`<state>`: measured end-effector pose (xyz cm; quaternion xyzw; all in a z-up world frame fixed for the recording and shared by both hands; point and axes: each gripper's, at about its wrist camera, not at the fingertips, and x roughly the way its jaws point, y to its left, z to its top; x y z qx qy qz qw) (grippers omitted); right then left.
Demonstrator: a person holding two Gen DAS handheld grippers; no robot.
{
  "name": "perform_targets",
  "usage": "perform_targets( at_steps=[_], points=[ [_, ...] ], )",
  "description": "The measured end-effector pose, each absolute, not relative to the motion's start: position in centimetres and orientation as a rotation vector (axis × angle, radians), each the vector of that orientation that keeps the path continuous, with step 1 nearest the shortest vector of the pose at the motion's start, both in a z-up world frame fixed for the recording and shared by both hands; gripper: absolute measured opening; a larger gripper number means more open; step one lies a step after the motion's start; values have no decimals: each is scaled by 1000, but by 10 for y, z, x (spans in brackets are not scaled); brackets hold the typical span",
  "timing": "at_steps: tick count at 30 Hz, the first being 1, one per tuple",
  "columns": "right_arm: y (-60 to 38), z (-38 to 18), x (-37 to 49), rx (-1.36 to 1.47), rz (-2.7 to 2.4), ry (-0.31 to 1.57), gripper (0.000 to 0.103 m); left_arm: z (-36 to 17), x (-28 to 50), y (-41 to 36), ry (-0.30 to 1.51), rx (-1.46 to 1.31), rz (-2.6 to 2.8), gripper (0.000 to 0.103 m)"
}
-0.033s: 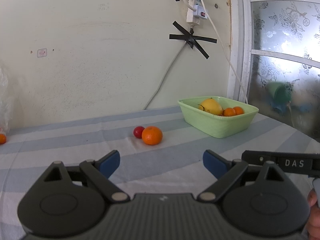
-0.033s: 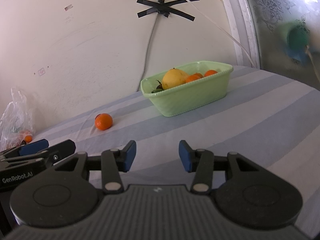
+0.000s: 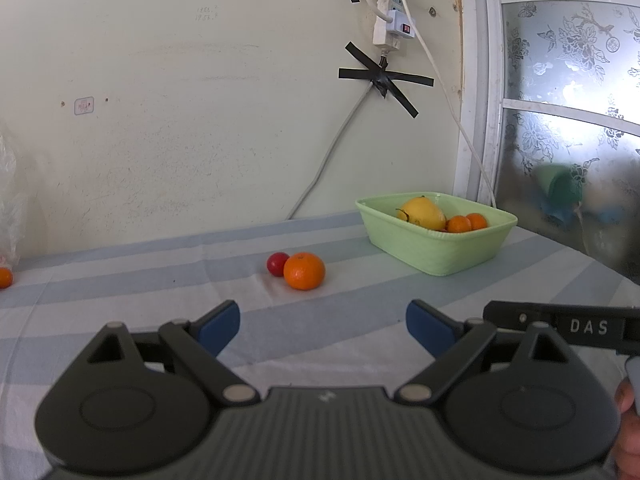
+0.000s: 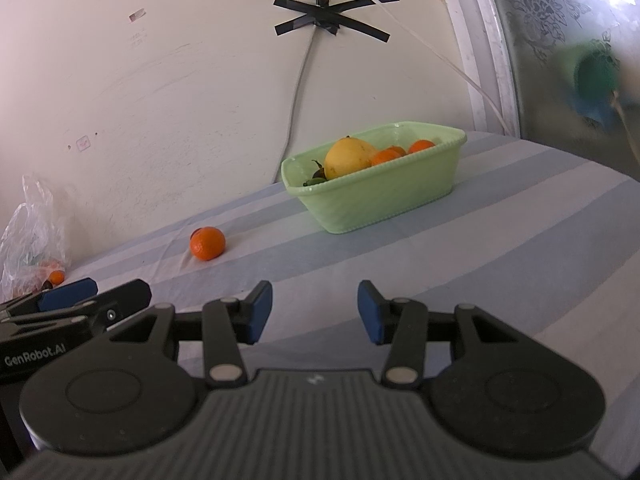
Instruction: Organize fruits
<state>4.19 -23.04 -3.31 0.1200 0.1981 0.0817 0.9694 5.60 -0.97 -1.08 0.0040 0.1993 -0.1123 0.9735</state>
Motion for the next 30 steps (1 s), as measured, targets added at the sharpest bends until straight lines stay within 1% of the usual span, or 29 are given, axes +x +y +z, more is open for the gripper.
perform_targets(
  at_steps=[30],
  points=[
    [-232,-32,44,230,179,391,50,-11,55,-11,401,12,-227,94]
  ],
)
